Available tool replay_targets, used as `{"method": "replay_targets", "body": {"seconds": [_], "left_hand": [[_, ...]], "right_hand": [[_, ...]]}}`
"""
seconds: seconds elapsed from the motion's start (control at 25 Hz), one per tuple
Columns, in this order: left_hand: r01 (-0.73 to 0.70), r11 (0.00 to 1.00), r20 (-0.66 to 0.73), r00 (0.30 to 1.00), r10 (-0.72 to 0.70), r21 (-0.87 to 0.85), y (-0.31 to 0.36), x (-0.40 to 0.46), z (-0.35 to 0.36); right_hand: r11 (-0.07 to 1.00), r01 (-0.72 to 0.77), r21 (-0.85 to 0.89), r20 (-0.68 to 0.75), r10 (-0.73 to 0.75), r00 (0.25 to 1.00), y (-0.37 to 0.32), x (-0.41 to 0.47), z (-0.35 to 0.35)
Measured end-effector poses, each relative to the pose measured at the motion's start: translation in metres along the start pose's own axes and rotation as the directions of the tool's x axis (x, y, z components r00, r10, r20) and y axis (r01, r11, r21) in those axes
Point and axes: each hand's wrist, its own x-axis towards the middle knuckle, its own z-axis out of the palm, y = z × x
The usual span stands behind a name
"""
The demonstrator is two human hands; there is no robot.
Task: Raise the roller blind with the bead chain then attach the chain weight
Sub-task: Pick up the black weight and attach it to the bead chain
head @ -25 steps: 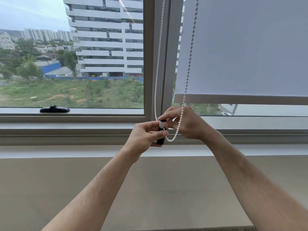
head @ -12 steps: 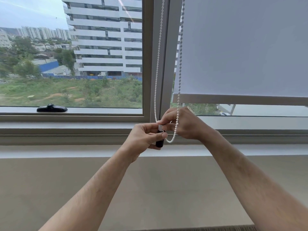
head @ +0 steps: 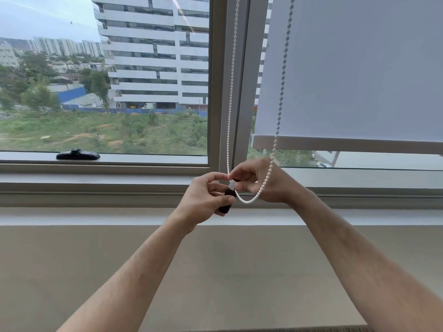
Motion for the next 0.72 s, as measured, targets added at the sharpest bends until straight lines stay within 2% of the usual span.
{"method": "replay_targets", "body": {"seconds": [0.36,0.72], "left_hand": [[-0.022,0.999,-0.091,0.995,0.025,0.035,-0.001,-0.002,0.003],[-0.035,0.998,-0.131,0.99,0.043,0.059,-0.006,0.0,0.002]], "right_hand": [[0.998,-0.005,-0.061,-0.084,0.0,0.996,-0.002,0.0,0.007],[0.999,-0.05,-0.001,-0.128,0.049,0.991,0.004,0.002,0.014]]}}
